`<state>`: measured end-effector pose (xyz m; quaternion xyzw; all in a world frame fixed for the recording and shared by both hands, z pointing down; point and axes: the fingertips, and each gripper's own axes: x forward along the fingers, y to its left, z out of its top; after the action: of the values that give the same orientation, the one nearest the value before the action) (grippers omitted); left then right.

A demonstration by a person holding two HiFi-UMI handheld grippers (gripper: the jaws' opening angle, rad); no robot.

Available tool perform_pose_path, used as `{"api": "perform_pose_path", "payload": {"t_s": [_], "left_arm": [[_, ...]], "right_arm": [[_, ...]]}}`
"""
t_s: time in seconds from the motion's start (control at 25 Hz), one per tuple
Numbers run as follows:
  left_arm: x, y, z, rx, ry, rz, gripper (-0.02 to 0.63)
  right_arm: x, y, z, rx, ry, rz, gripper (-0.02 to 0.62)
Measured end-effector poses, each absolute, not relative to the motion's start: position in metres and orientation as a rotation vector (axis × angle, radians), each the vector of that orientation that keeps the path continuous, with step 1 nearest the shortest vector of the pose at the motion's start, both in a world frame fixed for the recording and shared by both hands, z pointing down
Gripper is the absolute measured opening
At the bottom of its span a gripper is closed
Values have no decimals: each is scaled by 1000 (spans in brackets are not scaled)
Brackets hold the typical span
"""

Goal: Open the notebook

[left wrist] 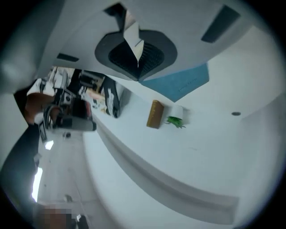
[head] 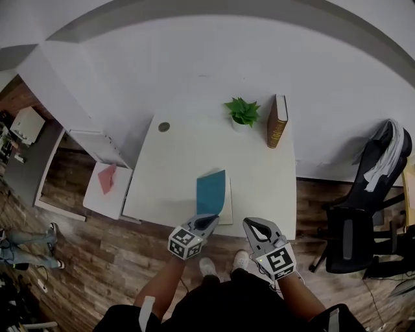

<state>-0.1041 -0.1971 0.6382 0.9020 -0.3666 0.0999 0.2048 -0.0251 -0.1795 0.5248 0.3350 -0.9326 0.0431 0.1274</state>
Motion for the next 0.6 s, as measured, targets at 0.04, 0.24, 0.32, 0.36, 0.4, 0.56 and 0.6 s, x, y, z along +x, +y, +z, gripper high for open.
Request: {"api": "perform_pose_path", "payload": {"t_s": [0.04, 0.24, 0.32, 0.36, 0.4, 0.56, 0.6], "left_arm": [[-115, -197, 629, 2459, -1046, 121, 8], [-186, -188, 609, 2078, -1130, -570, 8], [-213, -177, 615, 1920, -1157, -765, 8], [-225, -171, 620, 1843, -1166, -851, 8], [-236, -165, 625, 1769, -1173, -931, 8], [-278, -147, 644, 1582, -1255, -1112, 8], [-287, -145, 649, 1566, -1287, -1113, 8]], "right_arm": [[-30, -180, 523, 962, -2721, 121, 2], [-59, -177, 519, 865, -2750, 86, 2], [-70, -175, 518, 834, -2762, 89, 2], [-75, -174, 518, 822, -2768, 94, 2], [-79, -173, 518, 809, -2771, 96, 2], [-94, -171, 519, 752, -2779, 95, 2], [-98, -170, 520, 742, -2780, 96, 2]]}}
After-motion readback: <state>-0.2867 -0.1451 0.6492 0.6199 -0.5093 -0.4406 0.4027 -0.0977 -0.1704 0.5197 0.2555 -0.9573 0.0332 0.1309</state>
